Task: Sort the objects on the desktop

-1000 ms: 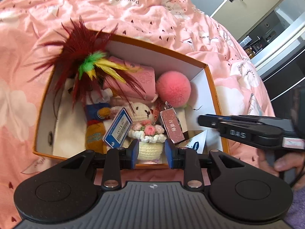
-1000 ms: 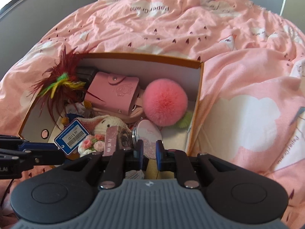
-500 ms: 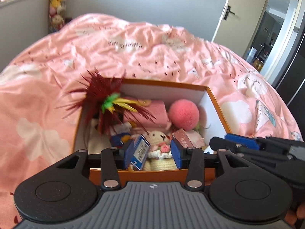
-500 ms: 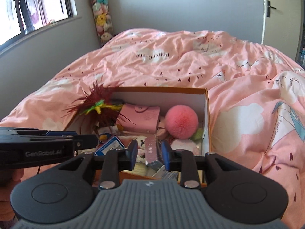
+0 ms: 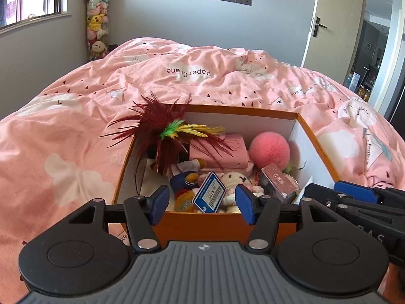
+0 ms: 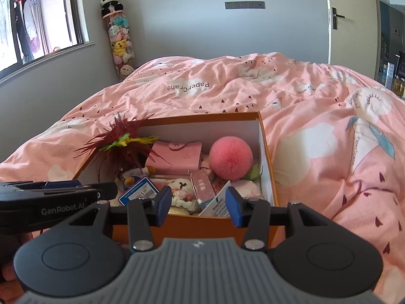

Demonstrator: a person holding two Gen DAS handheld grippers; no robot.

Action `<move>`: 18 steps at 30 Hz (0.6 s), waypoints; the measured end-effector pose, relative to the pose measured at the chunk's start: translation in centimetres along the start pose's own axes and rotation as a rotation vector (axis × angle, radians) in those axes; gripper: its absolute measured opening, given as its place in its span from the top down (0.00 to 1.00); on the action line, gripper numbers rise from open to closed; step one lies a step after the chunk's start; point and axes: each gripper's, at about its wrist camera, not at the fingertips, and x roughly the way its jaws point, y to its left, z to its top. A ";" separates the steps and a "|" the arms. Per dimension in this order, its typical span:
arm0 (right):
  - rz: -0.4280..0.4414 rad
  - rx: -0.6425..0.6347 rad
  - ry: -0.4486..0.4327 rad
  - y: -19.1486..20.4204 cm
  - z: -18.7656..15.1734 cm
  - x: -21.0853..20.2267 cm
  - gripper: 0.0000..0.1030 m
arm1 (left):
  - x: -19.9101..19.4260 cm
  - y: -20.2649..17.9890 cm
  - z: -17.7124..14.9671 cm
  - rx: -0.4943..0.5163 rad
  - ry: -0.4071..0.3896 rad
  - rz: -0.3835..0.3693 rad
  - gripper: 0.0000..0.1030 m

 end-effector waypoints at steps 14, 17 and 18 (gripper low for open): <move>-0.020 -0.043 0.011 0.6 -1.5 1.6 0.46 | 1.6 -0.7 -1.4 0.047 0.002 0.108 0.27; -0.021 -0.058 0.010 0.8 -1.7 1.8 0.44 | 1.6 -0.7 -1.4 0.048 0.004 0.109 0.25; -0.022 -0.061 0.010 0.8 -1.7 1.9 0.43 | 1.7 -0.7 -1.4 0.049 0.005 0.110 0.24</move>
